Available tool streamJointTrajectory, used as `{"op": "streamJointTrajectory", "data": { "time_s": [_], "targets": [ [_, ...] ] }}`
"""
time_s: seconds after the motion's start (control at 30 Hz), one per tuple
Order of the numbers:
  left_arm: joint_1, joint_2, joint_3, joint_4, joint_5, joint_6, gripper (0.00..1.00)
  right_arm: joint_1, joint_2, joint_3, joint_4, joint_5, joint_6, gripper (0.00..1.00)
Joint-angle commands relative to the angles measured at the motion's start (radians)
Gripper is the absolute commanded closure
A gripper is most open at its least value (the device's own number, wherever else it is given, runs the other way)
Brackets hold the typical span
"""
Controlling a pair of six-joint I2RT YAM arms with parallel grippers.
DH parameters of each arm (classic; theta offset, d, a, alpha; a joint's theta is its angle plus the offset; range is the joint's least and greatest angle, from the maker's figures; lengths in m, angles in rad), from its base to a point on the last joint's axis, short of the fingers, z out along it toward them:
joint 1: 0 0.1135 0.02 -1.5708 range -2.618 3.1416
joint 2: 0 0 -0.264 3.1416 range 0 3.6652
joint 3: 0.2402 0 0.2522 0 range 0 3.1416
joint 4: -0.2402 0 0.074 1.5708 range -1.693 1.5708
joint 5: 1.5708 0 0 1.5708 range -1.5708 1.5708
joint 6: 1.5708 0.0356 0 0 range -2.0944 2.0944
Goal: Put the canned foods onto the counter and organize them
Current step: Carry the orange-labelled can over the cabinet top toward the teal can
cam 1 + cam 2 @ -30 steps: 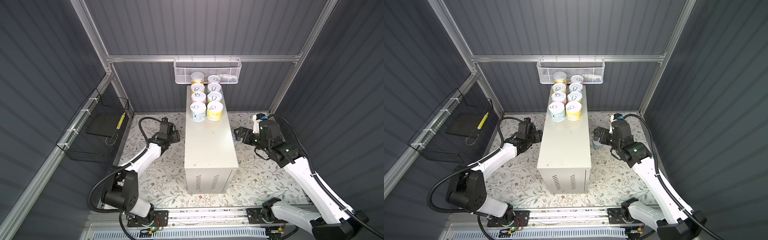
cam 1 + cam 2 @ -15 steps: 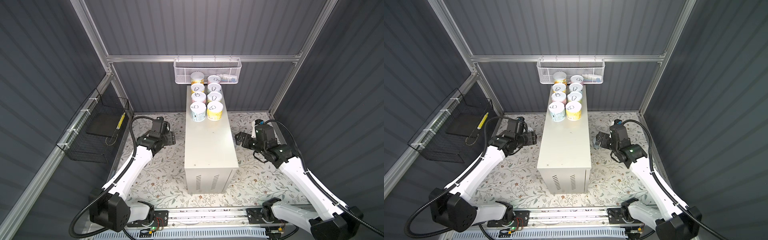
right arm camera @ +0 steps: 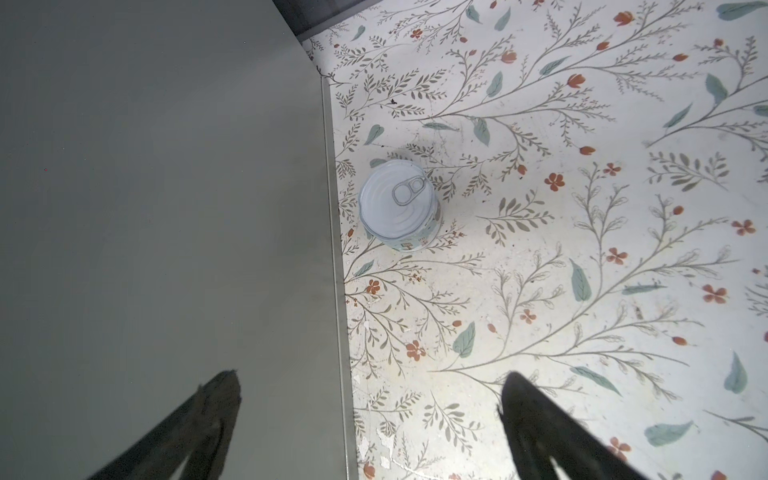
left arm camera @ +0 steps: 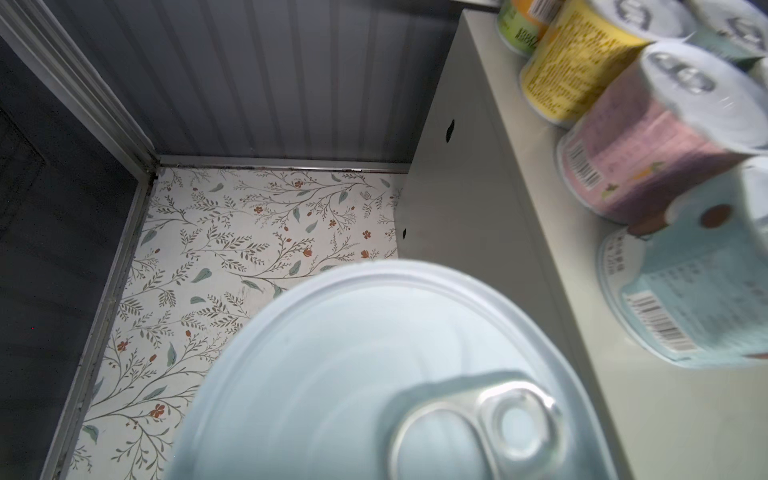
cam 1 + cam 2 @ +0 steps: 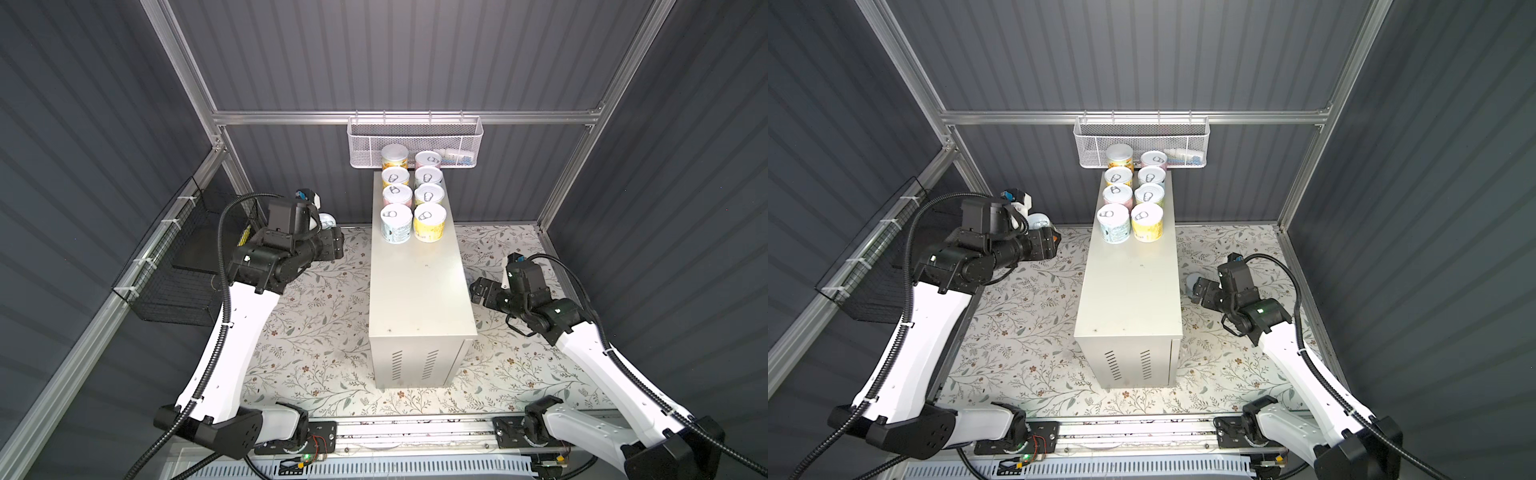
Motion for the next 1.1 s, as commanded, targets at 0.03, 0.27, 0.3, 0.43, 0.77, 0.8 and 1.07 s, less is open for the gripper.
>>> {"op": "streamJointTrajectory", "data": {
  "time_s": [0.03, 0.27, 0.3, 0.43, 0.77, 0.8, 1.07],
  "targets": [
    [-0.055, 0.028, 0.159, -0.117, -0.029, 0.09, 1.0, -0.007, 0.008, 0.017, 0.002, -0.008, 0.005, 0.01],
    [-0.215, 0.071, 0.307, -0.204, -0.096, 0.107, 1.0, -0.007, 0.01, 0.025, 0.005, -0.005, 0.004, 0.01],
    [-0.229, 0.075, 0.309, -0.211, -0.098, 0.106, 1.0, -0.008, 0.011, 0.028, 0.002, -0.007, 0.004, 0.01],
    [-0.307, 0.079, 0.306, -0.224, -0.121, 0.107, 1.0, -0.009, 0.006, 0.035, -0.007, -0.01, 0.012, 0.01],
    [-0.421, 0.105, 0.271, -0.202, -0.166, 0.08, 1.0, -0.009, 0.004, 0.021, 0.006, -0.011, 0.006, 0.01],
    [-0.423, 0.101, 0.265, -0.196, -0.166, 0.078, 1.0, -0.008, 0.002, 0.019, 0.007, -0.011, 0.004, 0.01],
    [-0.44, 0.113, 0.243, -0.183, -0.167, 0.065, 1.0, -0.008, -0.001, 0.01, 0.019, -0.013, 0.003, 0.01]
  ]
}}
